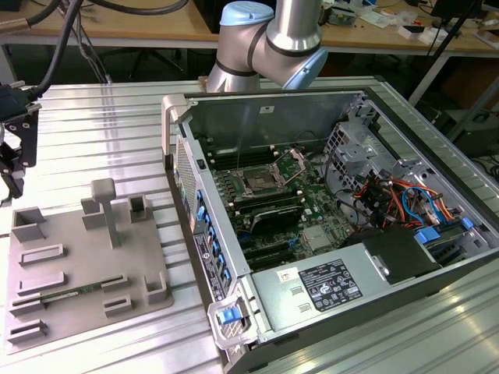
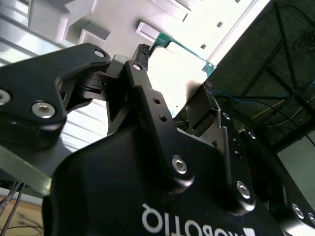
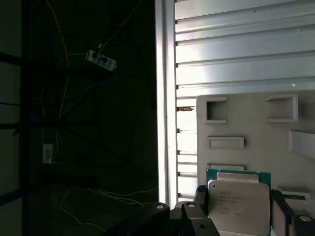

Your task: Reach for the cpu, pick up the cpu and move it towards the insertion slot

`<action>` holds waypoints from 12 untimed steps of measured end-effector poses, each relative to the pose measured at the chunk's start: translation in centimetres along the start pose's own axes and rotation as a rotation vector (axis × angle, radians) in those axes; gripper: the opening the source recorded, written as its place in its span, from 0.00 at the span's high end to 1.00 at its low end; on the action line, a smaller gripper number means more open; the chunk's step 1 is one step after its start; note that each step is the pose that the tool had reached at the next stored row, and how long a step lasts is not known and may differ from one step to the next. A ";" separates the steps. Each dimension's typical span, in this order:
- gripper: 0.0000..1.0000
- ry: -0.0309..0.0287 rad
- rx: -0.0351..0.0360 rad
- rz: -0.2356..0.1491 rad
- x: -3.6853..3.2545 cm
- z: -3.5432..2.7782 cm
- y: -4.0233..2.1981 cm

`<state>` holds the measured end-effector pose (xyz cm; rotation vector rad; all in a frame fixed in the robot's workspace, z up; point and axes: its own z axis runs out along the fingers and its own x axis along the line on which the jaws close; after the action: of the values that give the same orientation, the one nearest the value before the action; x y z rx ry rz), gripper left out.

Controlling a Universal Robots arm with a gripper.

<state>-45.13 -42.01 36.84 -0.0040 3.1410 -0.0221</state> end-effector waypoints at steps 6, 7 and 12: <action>0.45 0.0002 0.0001 0.000 0.00 -0.84 -0.01; 0.45 0.0002 0.0001 0.000 0.00 -0.94 -0.01; 0.45 0.0001 0.0001 0.000 0.00 -1.51 -0.02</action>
<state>-45.13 -42.01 38.34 -0.0040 3.1411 -0.0222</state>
